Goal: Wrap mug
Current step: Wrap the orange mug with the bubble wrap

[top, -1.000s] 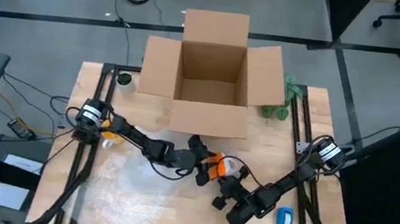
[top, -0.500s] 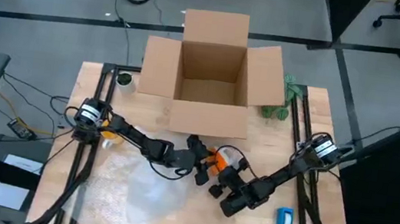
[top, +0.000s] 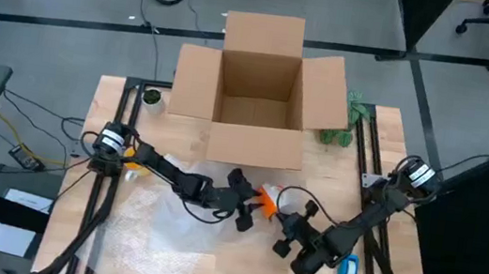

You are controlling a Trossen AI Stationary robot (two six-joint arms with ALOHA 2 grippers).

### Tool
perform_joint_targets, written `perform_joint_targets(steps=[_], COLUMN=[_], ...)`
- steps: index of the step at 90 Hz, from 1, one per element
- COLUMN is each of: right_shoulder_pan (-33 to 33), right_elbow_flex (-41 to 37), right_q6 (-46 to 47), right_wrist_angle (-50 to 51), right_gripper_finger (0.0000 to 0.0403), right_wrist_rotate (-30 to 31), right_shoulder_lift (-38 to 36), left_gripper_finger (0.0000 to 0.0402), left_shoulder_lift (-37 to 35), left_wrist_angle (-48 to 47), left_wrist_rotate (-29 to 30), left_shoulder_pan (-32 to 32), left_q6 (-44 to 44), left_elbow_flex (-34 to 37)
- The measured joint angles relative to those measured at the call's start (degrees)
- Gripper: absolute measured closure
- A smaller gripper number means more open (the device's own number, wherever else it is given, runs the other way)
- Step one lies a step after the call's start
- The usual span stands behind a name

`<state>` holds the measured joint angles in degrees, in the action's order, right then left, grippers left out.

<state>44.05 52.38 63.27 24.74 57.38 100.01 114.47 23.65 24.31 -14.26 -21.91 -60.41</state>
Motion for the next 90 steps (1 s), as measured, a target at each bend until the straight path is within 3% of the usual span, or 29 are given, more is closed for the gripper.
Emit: perform_joint_targets(steps=[11,42,71,90], right_shoulder_pan=[0.96,0.26,1.66,3.51], right_elbow_flex=[0.0,-0.04,4.12,4.67], right_q6=[1.84,4.17,6.64,11.73], right_wrist_angle=[1.52,5.26,18.82,24.39], right_gripper_finger=[0.0403,0.0403,0.0403,0.0403], right_wrist_rotate=[-1.57,-0.41,-10.85,-12.17], right_shoulder_lift=[0.08,0.12,-3.31,-3.69], left_gripper_finger=[0.0259,0.0259,0.0259,0.0259], left_shoulder_lift=[0.58,6.61,6.87,5.36], left_wrist_angle=[-1.95,5.02,5.4,4.82], left_wrist_rotate=[-0.06,-0.79,-1.05,-1.62], left_shoulder_pan=[0.2,0.26,0.36,0.37], left_q6=[-0.89,-2.8,-2.68,-1.8], left_elbow_flex=[0.25,-0.15,-0.17,-0.17])
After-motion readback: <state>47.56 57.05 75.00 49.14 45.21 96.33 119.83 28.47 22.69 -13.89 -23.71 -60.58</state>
